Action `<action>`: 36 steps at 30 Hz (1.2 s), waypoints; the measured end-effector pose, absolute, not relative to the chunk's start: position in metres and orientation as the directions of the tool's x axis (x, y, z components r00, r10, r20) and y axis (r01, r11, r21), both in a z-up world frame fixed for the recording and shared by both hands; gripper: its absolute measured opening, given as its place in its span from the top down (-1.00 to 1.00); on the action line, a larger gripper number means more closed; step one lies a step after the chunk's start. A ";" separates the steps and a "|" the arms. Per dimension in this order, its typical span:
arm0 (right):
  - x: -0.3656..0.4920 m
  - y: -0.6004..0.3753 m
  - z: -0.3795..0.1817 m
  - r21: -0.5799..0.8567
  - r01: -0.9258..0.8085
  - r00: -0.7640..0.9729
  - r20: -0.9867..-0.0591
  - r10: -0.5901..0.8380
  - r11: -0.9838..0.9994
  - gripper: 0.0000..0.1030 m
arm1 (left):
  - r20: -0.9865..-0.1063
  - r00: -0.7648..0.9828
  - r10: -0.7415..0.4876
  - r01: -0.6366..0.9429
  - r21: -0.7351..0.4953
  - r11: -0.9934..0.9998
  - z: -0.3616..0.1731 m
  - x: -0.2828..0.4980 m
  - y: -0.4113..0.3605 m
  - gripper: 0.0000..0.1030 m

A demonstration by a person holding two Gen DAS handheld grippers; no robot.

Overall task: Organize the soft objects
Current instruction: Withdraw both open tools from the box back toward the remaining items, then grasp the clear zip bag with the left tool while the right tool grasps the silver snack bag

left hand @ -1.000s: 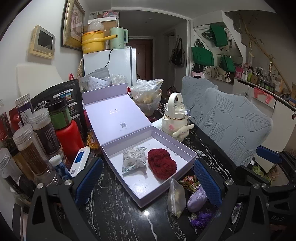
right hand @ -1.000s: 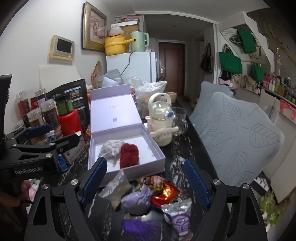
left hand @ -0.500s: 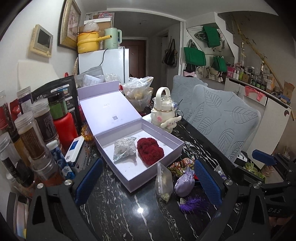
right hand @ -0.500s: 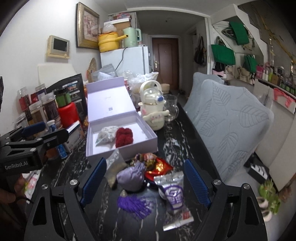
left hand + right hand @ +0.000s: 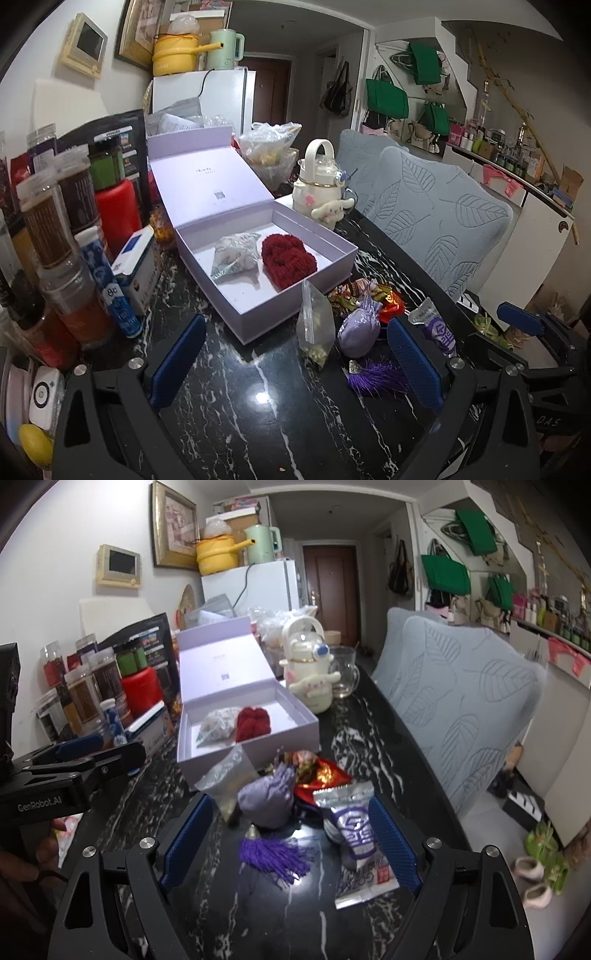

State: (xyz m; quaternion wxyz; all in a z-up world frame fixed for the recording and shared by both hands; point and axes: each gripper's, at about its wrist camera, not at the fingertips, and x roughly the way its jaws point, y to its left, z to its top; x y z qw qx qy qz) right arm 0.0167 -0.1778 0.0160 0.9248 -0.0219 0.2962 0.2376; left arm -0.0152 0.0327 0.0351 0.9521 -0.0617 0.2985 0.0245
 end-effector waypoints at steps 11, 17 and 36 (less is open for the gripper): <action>0.029 -0.181 -0.015 0.120 -0.427 0.687 -0.602 0.408 0.896 -0.69 | -0.609 0.794 -0.003 -0.068 -0.092 0.993 0.007 -0.004 0.026 -0.95; 0.041 -0.185 -0.030 0.106 -0.402 0.684 -0.625 0.375 0.910 -0.69 | -0.647 0.762 -0.012 -0.073 -0.105 0.992 -0.012 0.010 0.027 -0.95; 0.076 -0.206 -0.070 0.121 -0.326 0.638 -0.703 0.313 0.937 -0.69 | -0.680 0.731 0.054 -0.109 -0.039 0.993 -0.038 0.050 0.027 -0.95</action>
